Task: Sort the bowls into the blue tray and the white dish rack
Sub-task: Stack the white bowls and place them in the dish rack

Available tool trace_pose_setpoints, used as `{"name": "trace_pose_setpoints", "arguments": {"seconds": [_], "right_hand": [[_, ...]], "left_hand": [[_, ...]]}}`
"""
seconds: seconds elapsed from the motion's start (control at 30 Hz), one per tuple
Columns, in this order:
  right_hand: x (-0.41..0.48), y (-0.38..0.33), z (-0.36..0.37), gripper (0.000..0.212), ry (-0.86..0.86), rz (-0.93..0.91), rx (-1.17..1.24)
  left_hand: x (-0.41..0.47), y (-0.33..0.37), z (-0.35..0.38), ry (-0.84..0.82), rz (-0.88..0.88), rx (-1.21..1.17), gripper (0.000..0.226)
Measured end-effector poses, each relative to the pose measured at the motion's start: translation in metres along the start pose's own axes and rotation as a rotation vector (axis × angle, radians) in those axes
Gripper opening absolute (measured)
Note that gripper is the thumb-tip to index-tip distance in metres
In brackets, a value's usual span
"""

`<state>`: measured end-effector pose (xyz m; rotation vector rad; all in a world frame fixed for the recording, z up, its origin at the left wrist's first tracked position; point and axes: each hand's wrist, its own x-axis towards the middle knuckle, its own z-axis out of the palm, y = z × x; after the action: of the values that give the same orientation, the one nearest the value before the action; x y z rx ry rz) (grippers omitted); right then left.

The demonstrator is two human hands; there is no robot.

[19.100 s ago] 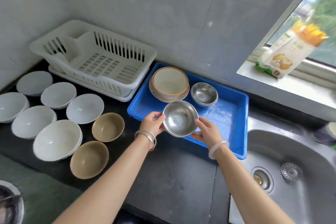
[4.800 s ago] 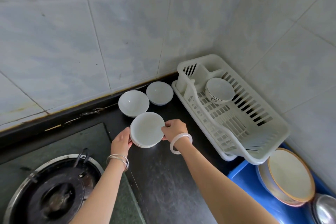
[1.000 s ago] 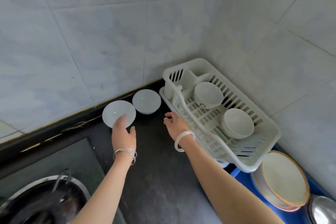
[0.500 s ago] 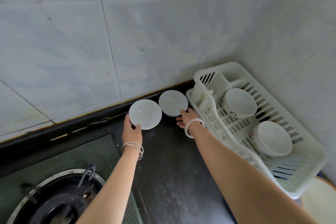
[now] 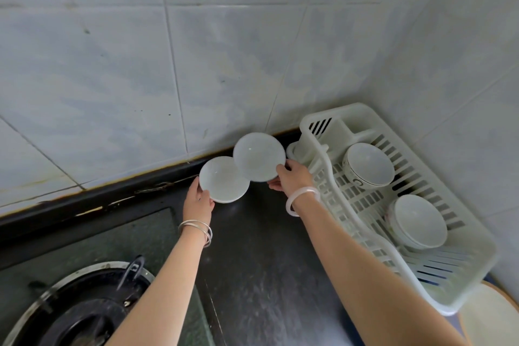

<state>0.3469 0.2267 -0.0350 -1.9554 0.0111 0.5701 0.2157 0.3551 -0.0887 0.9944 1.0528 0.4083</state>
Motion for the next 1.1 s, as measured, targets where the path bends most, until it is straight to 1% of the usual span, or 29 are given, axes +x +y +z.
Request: {"name": "trace_pose_setpoints", "arguments": {"seconds": [0.07, 0.13, 0.33, 0.43, 0.6, 0.67, 0.7, 0.8, 0.87, 0.9, 1.0, 1.1], "right_hand": [[-0.006, -0.006, 0.007, 0.025, -0.047, -0.043, -0.095], [-0.011, -0.010, 0.015, 0.022, -0.079, -0.058, -0.178], [-0.016, -0.011, 0.037, 0.020, -0.114, -0.084, -0.369], [-0.014, -0.011, 0.043, 0.022, -0.141, -0.085, -0.439], [-0.012, -0.004, 0.047, 0.025, -0.149, -0.083, -0.425], [-0.010, -0.002, 0.045, 0.033, -0.154, -0.050, -0.379], [-0.009, -0.001, 0.045, 0.036, -0.177, 0.001, -0.311], [-0.008, -0.001, 0.044, 0.040, -0.301, 0.257, 0.060], [-0.010, -0.001, 0.041, 0.040, -0.340, 0.348, 0.253], [-0.010, 0.000, 0.040, 0.040, -0.339, 0.344, 0.276], [-0.017, 0.001, 0.033, 0.043, -0.291, 0.287, 0.236], [-0.026, -0.001, 0.017, 0.043, -0.246, 0.241, 0.246]], "left_hand": [[0.000, 0.005, 0.000, 0.014, -0.037, -0.062, 0.040], [0.000, 0.008, -0.001, 0.018, -0.054, -0.062, 0.036], [0.001, 0.015, -0.003, 0.034, -0.100, -0.105, 0.039], [0.003, 0.015, -0.004, 0.011, -0.103, -0.075, 0.040], [0.007, 0.014, -0.006, -0.034, -0.059, 0.069, 0.039], [0.009, 0.016, -0.006, -0.044, -0.071, 0.072, 0.040], [0.010, 0.018, -0.006, -0.049, -0.082, 0.064, 0.040], [0.012, 0.022, -0.006, -0.057, -0.121, 0.005, 0.044], [0.010, 0.024, -0.006, -0.060, -0.142, -0.023, 0.045], [0.009, 0.025, -0.006, -0.064, -0.150, -0.034, 0.045], [-0.001, 0.030, -0.004, -0.098, -0.147, -0.036, 0.044], [-0.014, 0.037, 0.004, -0.146, -0.125, -0.002, 0.044]]}}
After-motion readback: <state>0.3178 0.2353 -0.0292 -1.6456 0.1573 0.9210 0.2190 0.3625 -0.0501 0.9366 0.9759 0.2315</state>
